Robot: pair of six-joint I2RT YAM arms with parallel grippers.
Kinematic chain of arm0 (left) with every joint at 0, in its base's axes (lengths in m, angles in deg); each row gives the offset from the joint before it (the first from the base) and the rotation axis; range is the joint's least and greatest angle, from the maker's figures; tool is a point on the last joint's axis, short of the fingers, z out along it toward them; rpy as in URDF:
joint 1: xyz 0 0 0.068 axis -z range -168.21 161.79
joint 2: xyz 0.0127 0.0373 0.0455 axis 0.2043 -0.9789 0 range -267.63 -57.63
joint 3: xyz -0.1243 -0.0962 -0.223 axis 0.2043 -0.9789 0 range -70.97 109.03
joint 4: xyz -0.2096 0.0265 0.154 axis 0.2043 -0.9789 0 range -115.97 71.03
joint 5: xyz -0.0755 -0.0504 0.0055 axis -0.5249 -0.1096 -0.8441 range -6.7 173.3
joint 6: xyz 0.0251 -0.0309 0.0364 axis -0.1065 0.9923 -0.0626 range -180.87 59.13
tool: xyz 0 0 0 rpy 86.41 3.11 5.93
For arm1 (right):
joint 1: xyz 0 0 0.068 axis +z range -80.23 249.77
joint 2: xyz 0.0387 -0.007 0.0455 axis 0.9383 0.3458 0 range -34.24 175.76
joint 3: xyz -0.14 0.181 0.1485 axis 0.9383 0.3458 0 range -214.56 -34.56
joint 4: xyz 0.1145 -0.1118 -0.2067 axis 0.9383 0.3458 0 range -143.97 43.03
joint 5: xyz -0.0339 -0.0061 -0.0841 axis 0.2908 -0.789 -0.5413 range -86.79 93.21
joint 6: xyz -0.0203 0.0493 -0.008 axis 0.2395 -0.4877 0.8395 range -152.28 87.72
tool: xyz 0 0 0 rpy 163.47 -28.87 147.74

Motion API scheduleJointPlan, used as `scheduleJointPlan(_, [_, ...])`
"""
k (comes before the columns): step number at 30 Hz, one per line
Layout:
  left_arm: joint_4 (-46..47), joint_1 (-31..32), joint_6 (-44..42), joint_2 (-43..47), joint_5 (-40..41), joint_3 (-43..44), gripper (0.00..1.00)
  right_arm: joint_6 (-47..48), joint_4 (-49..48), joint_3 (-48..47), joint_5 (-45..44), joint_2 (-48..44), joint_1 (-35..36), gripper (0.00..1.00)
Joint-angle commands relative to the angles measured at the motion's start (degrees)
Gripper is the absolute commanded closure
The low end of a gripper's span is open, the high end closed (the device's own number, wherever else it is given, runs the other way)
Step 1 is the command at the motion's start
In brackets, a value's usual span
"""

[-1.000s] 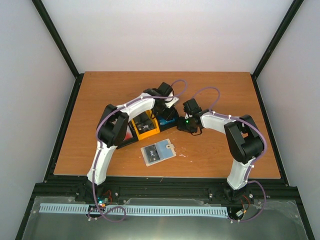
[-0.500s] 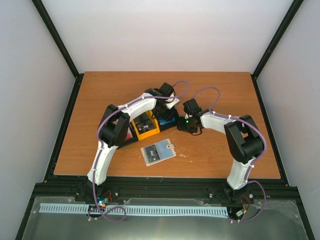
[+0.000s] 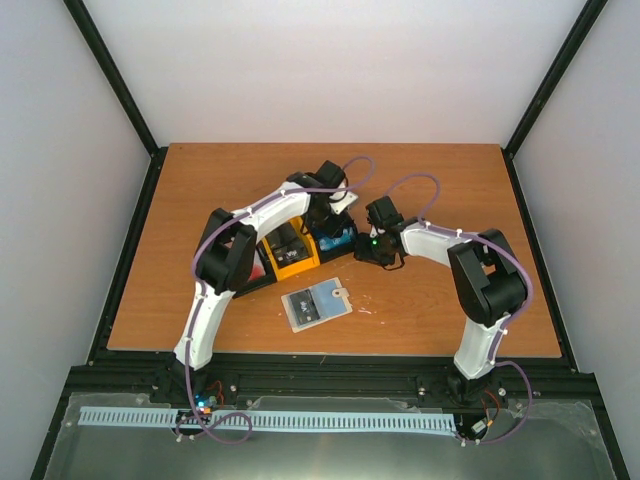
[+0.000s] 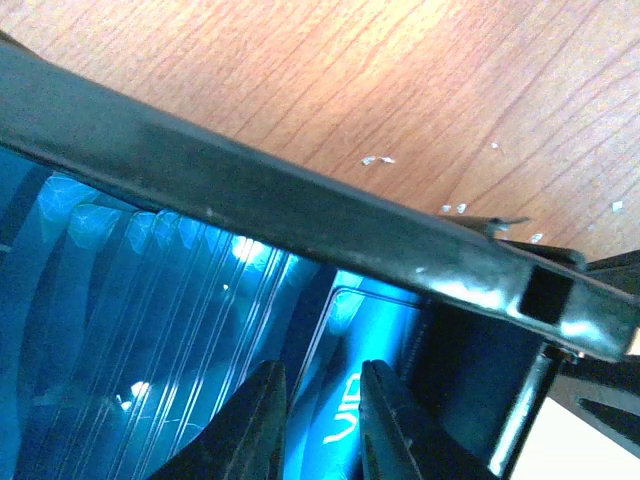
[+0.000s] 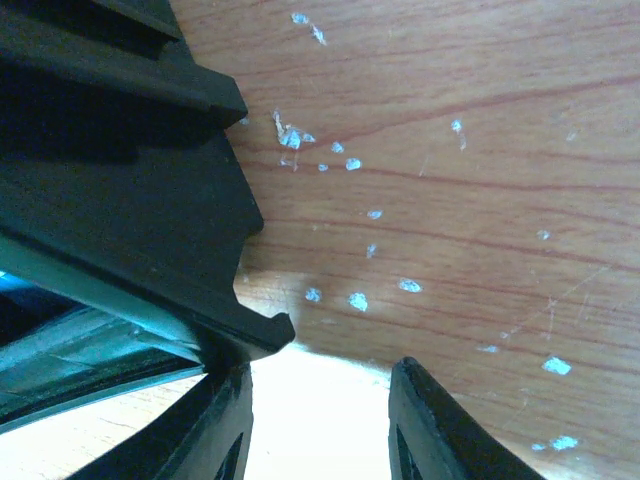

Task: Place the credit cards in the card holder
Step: Pick up the credit card from the storage box.

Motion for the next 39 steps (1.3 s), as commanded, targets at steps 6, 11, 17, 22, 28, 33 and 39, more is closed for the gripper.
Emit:
scheduleJointPlan(6, [-5.68, 0.86, 2.46, 2.87, -7.14, 1.77, 0.79, 0.02, -0.72, -1.76, 0.15, 3.55, -0.45, 0.61])
scheduleJointPlan(11, [-6.45, 0.84, 3.38, 3.90, -6.31, 0.82, 0.79, -0.33, -0.91, -1.64, 0.34, 3.68, -0.40, 0.61])
scheduleJointPlan(17, [-6.81, 0.86, 4.59, 5.10, -7.32, -0.25, 0.76, -0.68, -1.06, -1.31, 0.43, 3.66, -0.40, 0.61])
scheduleJointPlan(22, [-5.82, 0.79, 5.10, 5.77, -3.97, -2.33, 0.70, -0.87, -1.21, -1.15, 0.48, 3.61, -0.40, 0.61])
scheduleJointPlan(28, [-4.98, 0.86, 4.31, 5.53, 0.70, -1.96, 0.74, -0.86, -1.17, -1.08, 0.61, 3.46, -0.41, 0.61])
scheduleJointPlan(33, [-3.74, 0.86, 3.68, 7.31, 2.28, -0.90, 0.84, -0.75, -0.93, -1.13, 0.18, 2.39, -0.40, 0.61])
scheduleJointPlan(39, [-3.03, 0.85, 2.36, 9.48, 3.53, -0.77, 0.97, 0.15, 0.09, -1.55, -0.80, -0.21, -0.40, 0.61])
